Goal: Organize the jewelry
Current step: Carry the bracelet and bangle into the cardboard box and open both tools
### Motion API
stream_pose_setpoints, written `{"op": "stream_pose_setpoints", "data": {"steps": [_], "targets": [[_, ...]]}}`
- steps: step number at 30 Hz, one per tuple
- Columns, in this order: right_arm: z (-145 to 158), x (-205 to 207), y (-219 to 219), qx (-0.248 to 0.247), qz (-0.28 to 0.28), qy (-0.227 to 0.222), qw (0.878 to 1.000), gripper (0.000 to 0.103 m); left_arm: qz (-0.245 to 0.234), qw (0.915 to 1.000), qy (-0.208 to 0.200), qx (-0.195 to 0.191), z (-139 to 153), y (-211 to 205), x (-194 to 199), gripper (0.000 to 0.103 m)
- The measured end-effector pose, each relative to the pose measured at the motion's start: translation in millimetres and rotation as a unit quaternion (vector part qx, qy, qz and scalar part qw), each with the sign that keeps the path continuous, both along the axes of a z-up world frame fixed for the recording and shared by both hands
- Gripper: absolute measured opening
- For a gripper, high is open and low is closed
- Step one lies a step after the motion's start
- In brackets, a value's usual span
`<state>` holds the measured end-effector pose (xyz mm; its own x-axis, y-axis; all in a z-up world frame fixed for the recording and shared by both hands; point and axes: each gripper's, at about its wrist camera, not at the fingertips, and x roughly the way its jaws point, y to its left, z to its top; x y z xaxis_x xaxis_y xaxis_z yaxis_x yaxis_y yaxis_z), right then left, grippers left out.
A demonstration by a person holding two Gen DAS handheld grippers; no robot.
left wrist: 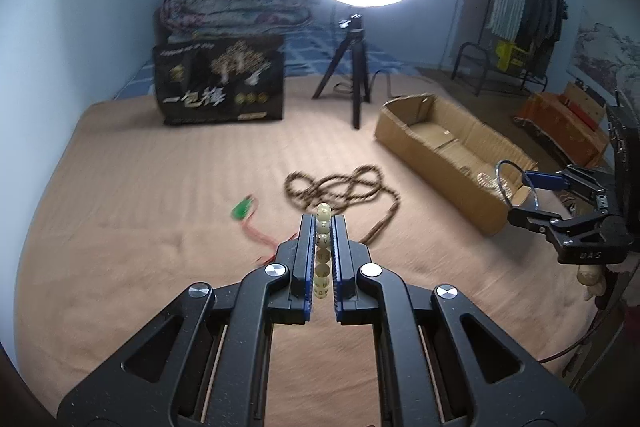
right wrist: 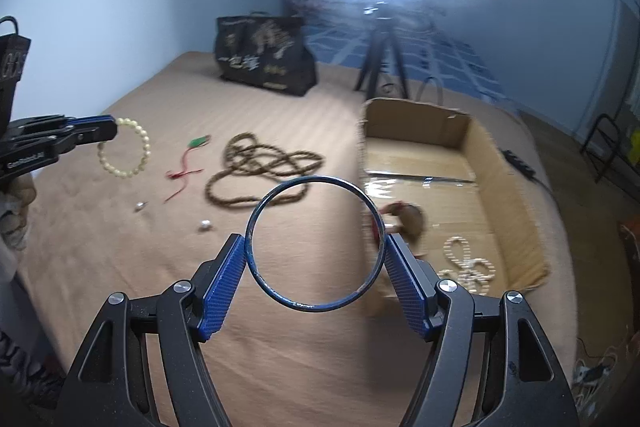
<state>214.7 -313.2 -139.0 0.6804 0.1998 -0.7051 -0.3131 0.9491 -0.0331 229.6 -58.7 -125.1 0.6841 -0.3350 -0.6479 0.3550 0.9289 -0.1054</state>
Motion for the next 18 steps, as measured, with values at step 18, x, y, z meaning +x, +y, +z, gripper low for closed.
{"op": "stream_pose_setpoints", "data": {"steps": [18], "targets": [[13.1,22.3,-69.3,-0.007,-0.068,-0.007,0.998,0.070,-0.085,0.9956,-0.039,0.000,38.0,-120.5,53.4,0.005]]}}
